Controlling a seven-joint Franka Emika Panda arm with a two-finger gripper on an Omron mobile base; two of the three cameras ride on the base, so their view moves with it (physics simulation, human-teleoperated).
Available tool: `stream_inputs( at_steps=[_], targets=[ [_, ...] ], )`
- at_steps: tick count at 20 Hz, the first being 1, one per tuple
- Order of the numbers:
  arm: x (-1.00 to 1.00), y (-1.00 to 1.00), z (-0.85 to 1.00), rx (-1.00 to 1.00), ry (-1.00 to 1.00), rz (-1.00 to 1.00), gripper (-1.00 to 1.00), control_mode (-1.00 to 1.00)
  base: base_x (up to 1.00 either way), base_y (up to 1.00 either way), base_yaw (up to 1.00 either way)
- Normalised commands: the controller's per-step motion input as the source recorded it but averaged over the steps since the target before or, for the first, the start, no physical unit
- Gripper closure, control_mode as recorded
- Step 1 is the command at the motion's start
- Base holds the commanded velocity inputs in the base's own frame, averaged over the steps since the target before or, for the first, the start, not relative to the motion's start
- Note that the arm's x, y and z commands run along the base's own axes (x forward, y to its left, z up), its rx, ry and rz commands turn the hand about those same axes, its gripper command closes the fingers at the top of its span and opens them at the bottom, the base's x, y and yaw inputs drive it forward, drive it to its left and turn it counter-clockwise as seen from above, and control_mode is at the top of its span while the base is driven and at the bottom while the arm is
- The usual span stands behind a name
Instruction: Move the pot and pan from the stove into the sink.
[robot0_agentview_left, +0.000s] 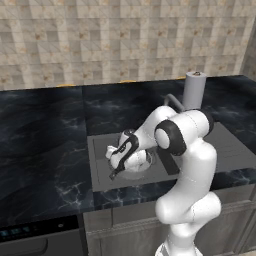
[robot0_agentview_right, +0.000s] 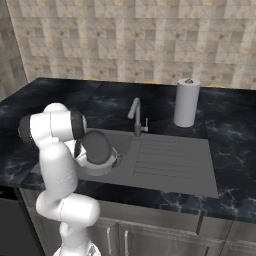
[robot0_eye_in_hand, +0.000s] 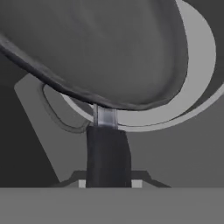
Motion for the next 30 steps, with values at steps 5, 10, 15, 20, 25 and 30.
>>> stream_inputs(
  at_steps=[5,10,15,20,25,30],
  targets=[
    [0.26,0.05,-0.29,-0.01,-0.02,-0.04,-1.00,-1.00,0.00,0.00,0.00],
    [0.17,0.06,0.44,0.02,-0.06,-0.12,-1.00,-1.00,0.00,0.00,0.00],
    [0.11,0.14,0.99,0.02,-0.13,-0.20,-1.00,-1.00,0.00,0.00,0.00],
    [-0.02,0.04,1.00,0.05,-0.14,-0.18,-1.00,-1.00,0.00,0.00,0.00],
    [-0.41,0.00,0.90,0.07,-0.23,-0.12,-1.00,-1.00,0.00,0.00,0.00],
    [-0.50,0.00,0.88,0.07,-0.24,-0.13,-1.00,-1.00,0.00,0.00,0.00]
  ],
)
